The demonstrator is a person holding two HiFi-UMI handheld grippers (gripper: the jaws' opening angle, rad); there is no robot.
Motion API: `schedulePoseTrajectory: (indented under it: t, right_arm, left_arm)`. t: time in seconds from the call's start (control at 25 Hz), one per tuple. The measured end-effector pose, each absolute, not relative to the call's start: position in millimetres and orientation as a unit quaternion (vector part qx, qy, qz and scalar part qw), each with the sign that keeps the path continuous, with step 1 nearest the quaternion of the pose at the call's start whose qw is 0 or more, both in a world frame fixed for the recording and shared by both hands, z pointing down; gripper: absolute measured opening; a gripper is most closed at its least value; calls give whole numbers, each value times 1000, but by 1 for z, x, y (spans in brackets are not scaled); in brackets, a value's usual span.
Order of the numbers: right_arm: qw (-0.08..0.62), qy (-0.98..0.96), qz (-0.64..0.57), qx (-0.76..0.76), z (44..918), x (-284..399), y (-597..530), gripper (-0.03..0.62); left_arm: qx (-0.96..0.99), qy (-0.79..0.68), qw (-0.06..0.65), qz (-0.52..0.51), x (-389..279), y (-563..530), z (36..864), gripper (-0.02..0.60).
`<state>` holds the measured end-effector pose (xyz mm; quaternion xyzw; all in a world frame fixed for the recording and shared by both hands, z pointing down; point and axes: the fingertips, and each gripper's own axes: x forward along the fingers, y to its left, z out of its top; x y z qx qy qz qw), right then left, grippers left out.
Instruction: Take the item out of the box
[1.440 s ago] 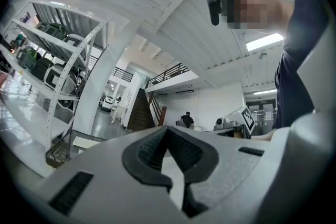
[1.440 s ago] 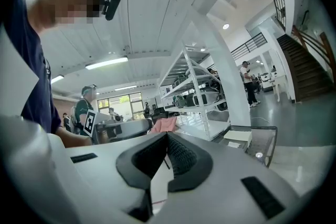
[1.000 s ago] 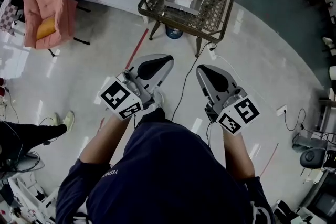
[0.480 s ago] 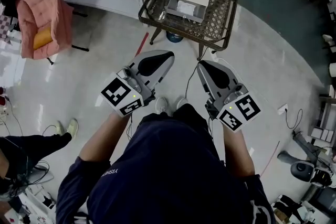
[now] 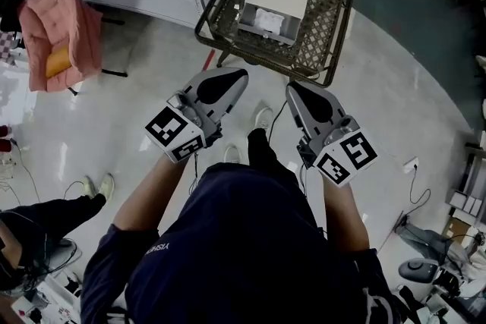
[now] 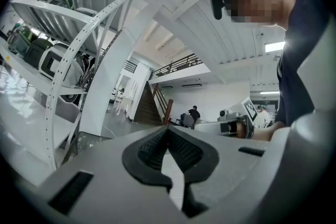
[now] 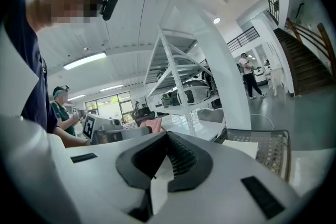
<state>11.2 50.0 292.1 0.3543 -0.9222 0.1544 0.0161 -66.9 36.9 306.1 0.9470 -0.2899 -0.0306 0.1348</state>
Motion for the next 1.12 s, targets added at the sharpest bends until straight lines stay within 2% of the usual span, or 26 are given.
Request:
schedulePoseTrajectory:
  t: [0.52,0.88,1.12]
  right_arm:
    - [39,-925,185,330,339,63,-98,20]
    - [56,-920,220,321,383,72,-153,20]
    - [69,-907,245,335,415,72,-173,20]
  left_arm:
    - [930,-331,162,23,-18,-116,378,8]
    - [918,-337,199,68,-5,-195,450,11]
    - [899,-342,242,128,-9,-237,533,69]
